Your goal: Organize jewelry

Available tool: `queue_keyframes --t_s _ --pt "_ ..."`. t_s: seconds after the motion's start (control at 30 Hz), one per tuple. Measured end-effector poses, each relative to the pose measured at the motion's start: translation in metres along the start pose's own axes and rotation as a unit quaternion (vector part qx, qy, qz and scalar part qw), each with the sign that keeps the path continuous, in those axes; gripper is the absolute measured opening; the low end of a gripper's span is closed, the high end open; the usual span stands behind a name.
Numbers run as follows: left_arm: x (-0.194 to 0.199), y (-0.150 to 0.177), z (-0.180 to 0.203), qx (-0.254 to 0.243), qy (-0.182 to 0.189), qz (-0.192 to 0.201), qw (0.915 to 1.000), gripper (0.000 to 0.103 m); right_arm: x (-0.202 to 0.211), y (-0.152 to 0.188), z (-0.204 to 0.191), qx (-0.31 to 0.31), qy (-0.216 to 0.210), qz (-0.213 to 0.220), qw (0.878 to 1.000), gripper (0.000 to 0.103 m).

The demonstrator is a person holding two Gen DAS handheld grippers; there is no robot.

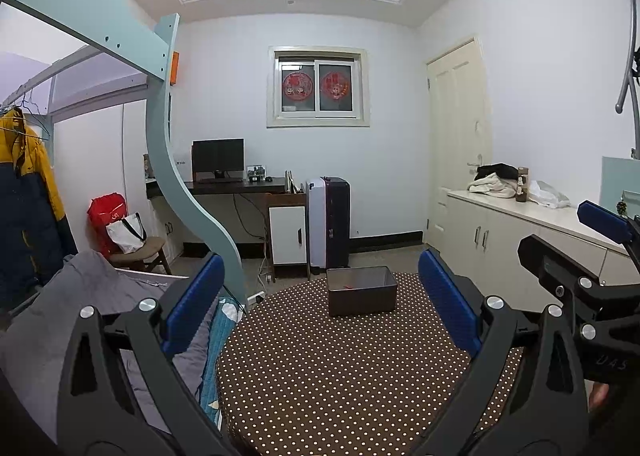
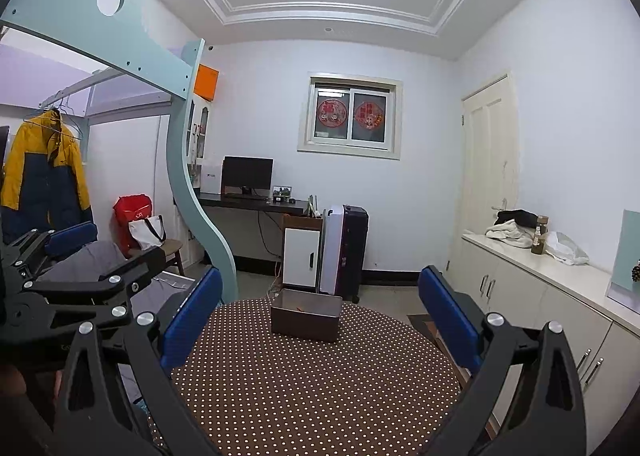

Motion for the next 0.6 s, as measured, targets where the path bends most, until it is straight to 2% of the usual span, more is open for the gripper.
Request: queue_keyframes --t_s 0.6 --pt "-0.0046 -0.0006 0.0002 -0.004 -0.006 -0.001 1.0 0.096 -0.0029 0.0011 -0.0006 -0.004 -0.001 -0.003 1.0 0.095"
Point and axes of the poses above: each gripper's, at about its wrist camera, not at the fingertips, and x roughly against the way its jaws point, z to its right, y to its underside, the point moved 7 cm from there along -x, roughly the way its jaws point, and after that the axes turned 7 degrees about x, right-handed, at the moved point
